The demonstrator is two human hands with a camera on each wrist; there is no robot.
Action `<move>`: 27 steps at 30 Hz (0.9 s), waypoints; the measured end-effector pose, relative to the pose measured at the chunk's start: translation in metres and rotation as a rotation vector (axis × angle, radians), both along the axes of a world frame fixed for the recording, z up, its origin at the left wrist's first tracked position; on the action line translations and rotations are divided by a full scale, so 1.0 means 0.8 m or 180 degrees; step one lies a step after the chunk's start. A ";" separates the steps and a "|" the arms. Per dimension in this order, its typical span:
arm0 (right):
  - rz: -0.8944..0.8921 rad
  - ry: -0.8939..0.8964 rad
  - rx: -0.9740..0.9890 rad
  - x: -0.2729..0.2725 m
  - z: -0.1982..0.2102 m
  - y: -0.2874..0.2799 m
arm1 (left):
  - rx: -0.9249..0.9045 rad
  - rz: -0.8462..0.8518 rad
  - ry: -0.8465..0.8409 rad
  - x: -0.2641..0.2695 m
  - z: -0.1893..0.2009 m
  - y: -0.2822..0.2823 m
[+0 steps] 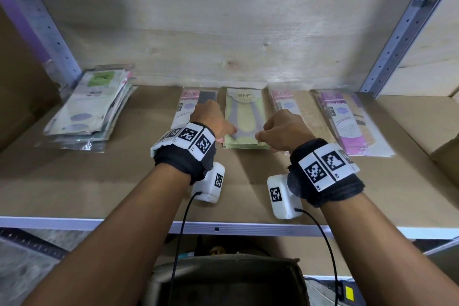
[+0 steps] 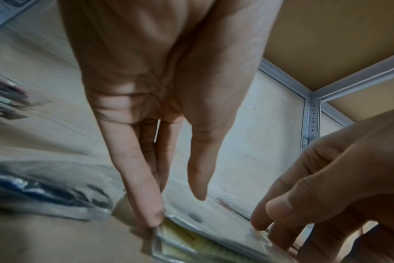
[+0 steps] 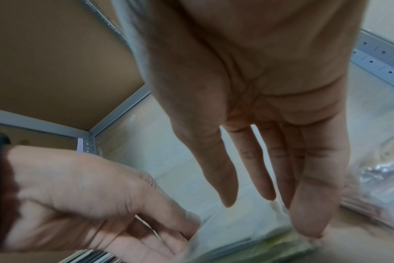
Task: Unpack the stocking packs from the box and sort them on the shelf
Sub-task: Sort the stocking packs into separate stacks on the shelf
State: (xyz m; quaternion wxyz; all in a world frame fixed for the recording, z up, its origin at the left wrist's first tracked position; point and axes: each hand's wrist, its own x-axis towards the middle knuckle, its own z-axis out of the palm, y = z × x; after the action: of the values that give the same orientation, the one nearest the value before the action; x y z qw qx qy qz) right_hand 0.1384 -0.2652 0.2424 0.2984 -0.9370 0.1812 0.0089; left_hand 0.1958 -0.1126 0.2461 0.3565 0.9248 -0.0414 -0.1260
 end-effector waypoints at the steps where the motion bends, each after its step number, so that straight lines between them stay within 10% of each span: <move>1: 0.0003 0.0007 -0.0008 0.000 0.000 0.000 | 0.0012 -0.0004 -0.0020 0.000 -0.001 0.000; 27: 0.0531 -0.0616 0.1790 0.019 0.009 0.130 | -0.0906 0.0906 -0.1596 0.008 0.041 0.207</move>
State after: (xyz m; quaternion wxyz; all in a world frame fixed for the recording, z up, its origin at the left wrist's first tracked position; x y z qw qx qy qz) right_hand 0.1534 -0.1611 0.2497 0.5602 -0.8258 0.0648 -0.0061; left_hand 0.2022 0.0531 0.2789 0.4750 0.8644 -0.0153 0.1641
